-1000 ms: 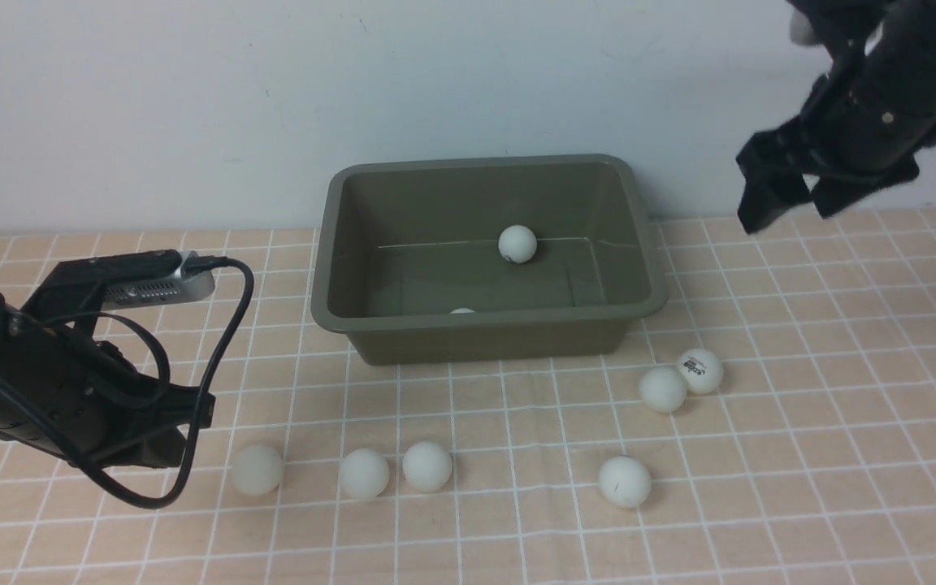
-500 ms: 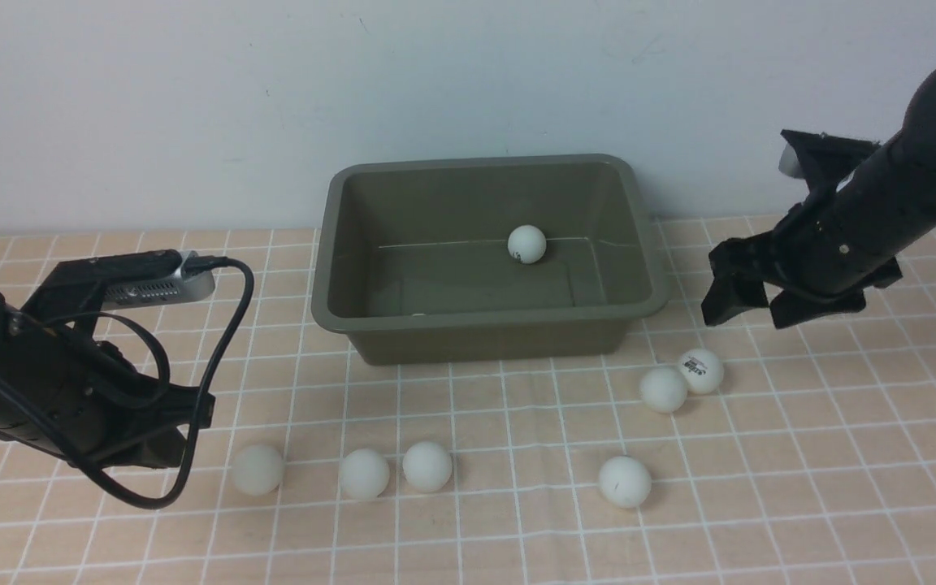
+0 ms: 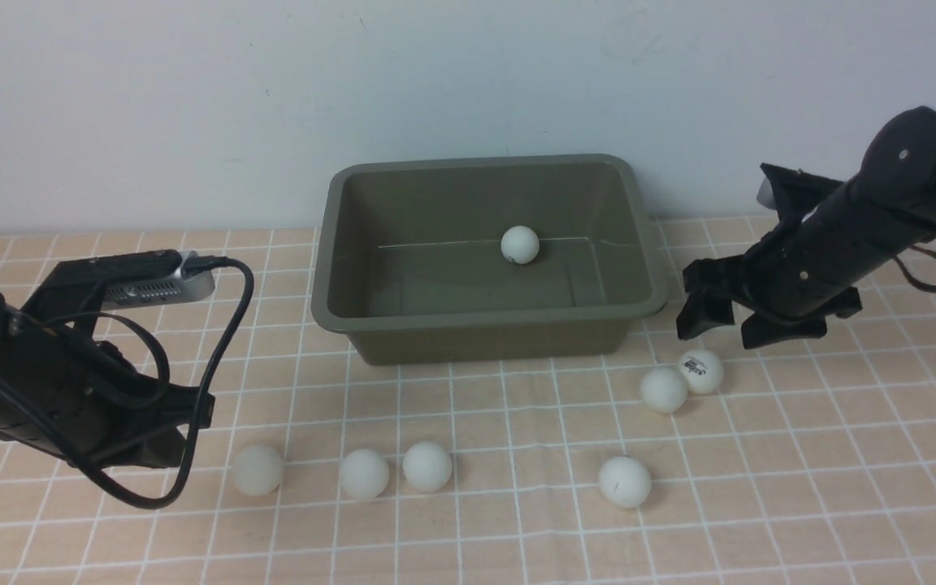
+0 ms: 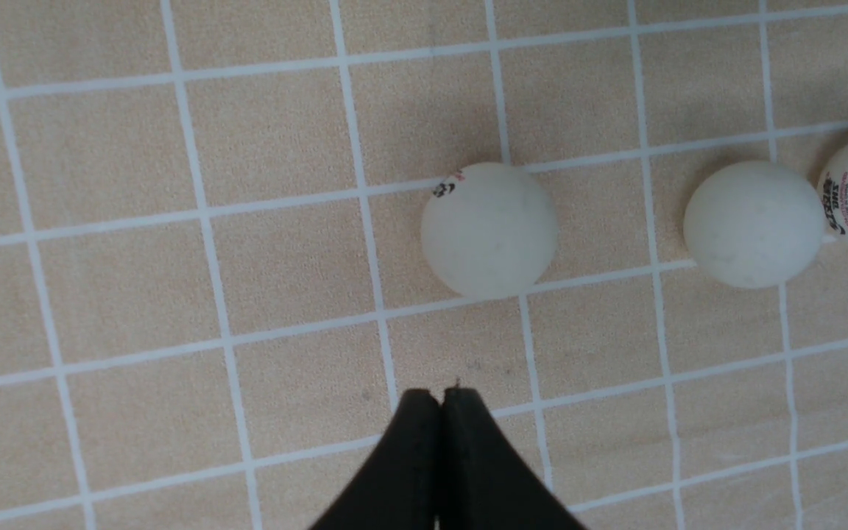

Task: Put the table tennis balls into the box on the light coffee tablecloth.
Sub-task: 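Reach for and grasp a ping pong ball on the table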

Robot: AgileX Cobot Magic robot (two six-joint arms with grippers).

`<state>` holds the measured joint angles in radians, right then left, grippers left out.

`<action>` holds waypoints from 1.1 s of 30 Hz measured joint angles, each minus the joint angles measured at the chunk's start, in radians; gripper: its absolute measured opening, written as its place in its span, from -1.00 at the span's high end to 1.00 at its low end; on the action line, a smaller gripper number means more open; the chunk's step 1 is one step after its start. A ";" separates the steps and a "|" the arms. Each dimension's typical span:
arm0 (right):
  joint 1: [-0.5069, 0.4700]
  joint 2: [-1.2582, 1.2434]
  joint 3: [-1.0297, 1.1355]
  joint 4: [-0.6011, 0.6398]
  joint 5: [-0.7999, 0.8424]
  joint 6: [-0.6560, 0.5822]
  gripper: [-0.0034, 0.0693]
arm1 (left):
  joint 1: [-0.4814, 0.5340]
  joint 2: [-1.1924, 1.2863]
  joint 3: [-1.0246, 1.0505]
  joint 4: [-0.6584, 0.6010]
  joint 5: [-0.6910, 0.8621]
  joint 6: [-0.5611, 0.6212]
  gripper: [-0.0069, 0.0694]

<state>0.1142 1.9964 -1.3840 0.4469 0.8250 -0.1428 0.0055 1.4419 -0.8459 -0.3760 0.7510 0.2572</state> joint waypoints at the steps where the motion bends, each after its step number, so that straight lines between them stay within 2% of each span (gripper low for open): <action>1: 0.000 0.003 0.000 0.002 -0.001 -0.003 -0.52 | 0.000 0.000 0.000 0.000 0.000 0.000 0.96; 6: 0.000 0.027 0.000 0.005 -0.009 -0.005 -0.49 | 0.000 0.000 0.000 0.000 0.000 0.000 0.96; 20: 0.000 0.064 0.000 0.066 -0.012 -0.056 -0.17 | 0.000 0.000 0.000 0.000 0.000 0.000 0.96; 22: 0.000 0.064 0.000 0.070 -0.009 -0.057 -0.03 | 0.000 0.000 0.000 0.000 0.000 0.000 0.96; 24: 0.000 0.064 0.000 0.070 -0.005 -0.057 -0.02 | 0.000 0.000 0.000 0.000 0.000 0.000 0.96; 27: 0.000 0.064 -0.003 0.048 0.002 -0.050 -0.02 | 0.000 0.000 0.000 0.000 0.000 0.000 0.96; 33: -0.019 0.064 -0.067 -0.073 0.097 -0.014 -0.02 | 0.000 0.000 0.000 0.000 0.000 0.000 0.96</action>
<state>0.0949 2.0607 -1.4515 0.3740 0.9220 -0.1571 0.0055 1.4419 -0.8459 -0.3760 0.7510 0.2572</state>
